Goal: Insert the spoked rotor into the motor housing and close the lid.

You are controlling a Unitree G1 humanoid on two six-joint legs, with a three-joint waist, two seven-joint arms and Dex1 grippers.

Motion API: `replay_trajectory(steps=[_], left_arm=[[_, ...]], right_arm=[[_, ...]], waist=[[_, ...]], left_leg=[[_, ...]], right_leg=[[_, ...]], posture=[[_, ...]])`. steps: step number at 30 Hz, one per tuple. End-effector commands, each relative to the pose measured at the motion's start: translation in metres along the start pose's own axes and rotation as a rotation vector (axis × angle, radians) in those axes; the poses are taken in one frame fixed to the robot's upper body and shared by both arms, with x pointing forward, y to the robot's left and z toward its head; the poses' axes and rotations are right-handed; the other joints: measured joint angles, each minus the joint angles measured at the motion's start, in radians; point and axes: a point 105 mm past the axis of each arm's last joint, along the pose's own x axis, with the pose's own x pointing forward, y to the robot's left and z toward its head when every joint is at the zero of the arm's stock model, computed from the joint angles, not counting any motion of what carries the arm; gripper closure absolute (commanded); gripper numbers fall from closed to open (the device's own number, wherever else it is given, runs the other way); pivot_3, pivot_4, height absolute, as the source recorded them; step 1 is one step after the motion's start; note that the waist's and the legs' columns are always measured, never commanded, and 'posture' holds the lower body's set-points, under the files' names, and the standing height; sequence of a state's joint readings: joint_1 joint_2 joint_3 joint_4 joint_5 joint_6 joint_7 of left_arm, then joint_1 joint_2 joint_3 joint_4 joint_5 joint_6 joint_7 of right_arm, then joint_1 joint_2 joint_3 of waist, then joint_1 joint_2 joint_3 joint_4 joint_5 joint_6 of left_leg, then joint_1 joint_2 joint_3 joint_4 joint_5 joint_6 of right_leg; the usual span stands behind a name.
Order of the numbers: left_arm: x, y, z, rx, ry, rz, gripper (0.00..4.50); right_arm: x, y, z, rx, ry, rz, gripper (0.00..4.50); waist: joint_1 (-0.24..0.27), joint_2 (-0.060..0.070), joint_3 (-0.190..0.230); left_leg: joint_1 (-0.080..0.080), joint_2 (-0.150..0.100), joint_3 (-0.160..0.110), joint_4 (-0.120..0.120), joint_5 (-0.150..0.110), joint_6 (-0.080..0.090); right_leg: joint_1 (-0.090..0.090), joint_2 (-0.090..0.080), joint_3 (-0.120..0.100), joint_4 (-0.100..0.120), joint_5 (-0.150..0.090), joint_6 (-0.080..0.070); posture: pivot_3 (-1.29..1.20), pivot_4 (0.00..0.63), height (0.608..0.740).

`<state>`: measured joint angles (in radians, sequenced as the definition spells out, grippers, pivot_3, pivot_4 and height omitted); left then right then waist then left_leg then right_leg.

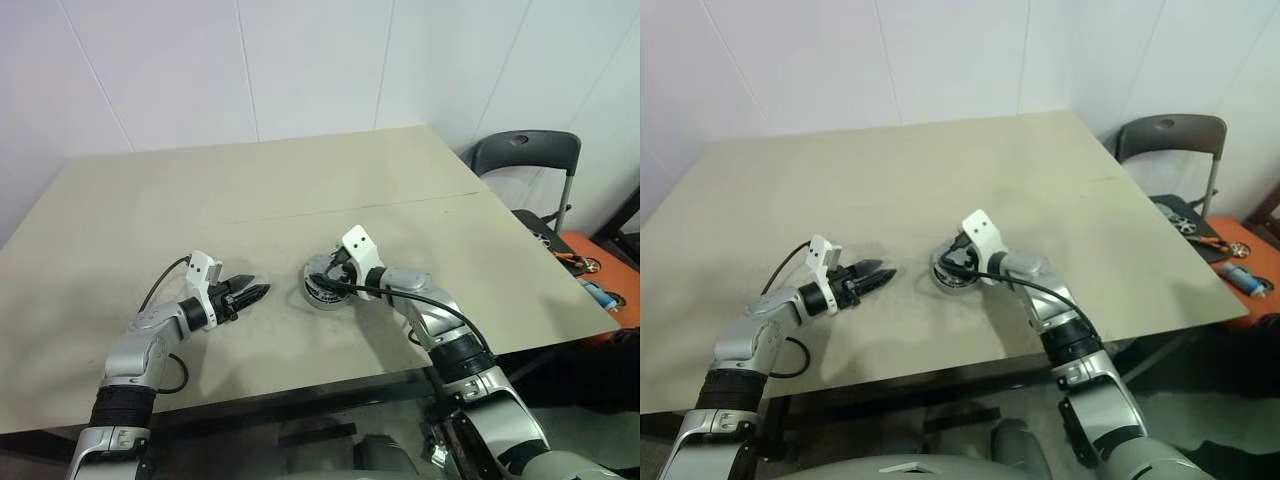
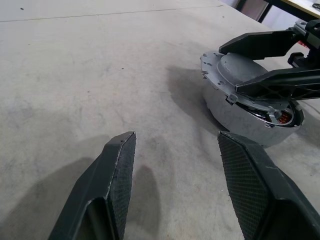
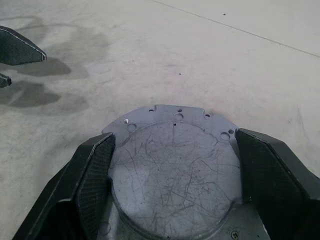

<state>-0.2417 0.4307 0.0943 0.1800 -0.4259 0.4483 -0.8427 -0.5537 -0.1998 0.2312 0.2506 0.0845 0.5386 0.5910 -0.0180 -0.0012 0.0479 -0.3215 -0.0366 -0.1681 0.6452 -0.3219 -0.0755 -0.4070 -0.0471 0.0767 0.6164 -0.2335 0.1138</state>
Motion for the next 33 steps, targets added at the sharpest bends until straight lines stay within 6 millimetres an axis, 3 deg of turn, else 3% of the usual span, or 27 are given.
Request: replay_trajectory(steps=[1, 7, 10, 16, 26, 33], left_arm=[[-0.001, 0.000, 0.019, 0.036, -0.049, -0.007, 1.71], [0.000, 0.002, 0.022, 0.039, -0.051, -0.003, 1.71], [0.000, 0.003, 0.022, 0.039, -0.050, -0.001, 1.71], [0.002, 0.004, 0.023, 0.037, -0.048, -0.003, 1.71], [0.003, 0.003, 0.022, 0.036, -0.049, -0.005, 1.71], [0.002, 0.003, 0.019, 0.034, -0.049, 0.001, 1.71]], right_arm=[[-0.004, -0.003, -0.001, -0.023, 0.016, 0.002, 1.00], [-0.011, -0.014, 0.007, 0.073, -0.025, -0.005, 1.00], [-0.016, -0.014, 0.023, 0.195, -0.109, 0.036, 1.00], [-0.026, -0.016, 0.044, 0.243, -0.204, 0.071, 1.00], [-0.025, 0.010, 0.034, 0.015, -0.137, 0.138, 1.00], [-0.023, 0.004, 0.021, -0.038, -0.087, 0.106, 1.00]], waist=[[0.001, 0.000, 0.000], [0.004, 0.000, 0.000], [0.004, 0.000, 0.000], [0.000, 0.001, 0.000], [-0.001, 0.001, 0.000], [-0.002, 0.001, 0.000]], left_leg=[[0.000, 0.000, 0.000, 0.000, 0.000, 0.000], [0.000, 0.000, 0.000, 0.000, 0.000, 0.000], [0.000, 0.000, 0.000, 0.000, 0.000, 0.000], [-0.001, 0.000, 0.000, 0.000, 0.000, 0.000], [-0.001, 0.000, 0.000, 0.000, 0.000, 0.000], [0.000, 0.000, 0.000, 0.000, 0.000, 0.000]], right_leg=[[0.000, 0.000, 0.000, 0.000, 0.000, 0.000], [0.000, 0.000, 0.000, -0.001, 0.000, 0.000], [0.000, 0.000, 0.000, -0.001, 0.000, 0.000], [0.000, 0.000, 0.000, -0.001, 0.000, 0.000], [0.000, 0.000, 0.000, -0.001, 0.000, 0.000], [0.000, 0.000, 0.000, 0.000, 0.000, 0.000]], posture=[[0.00, 0.000, 0.740], [0.00, 0.000, 0.740], [0.00, 0.000, 0.740], [0.00, 0.000, 0.740], [0.00, 0.000, 0.740], [0.00, 0.000, 0.740]])
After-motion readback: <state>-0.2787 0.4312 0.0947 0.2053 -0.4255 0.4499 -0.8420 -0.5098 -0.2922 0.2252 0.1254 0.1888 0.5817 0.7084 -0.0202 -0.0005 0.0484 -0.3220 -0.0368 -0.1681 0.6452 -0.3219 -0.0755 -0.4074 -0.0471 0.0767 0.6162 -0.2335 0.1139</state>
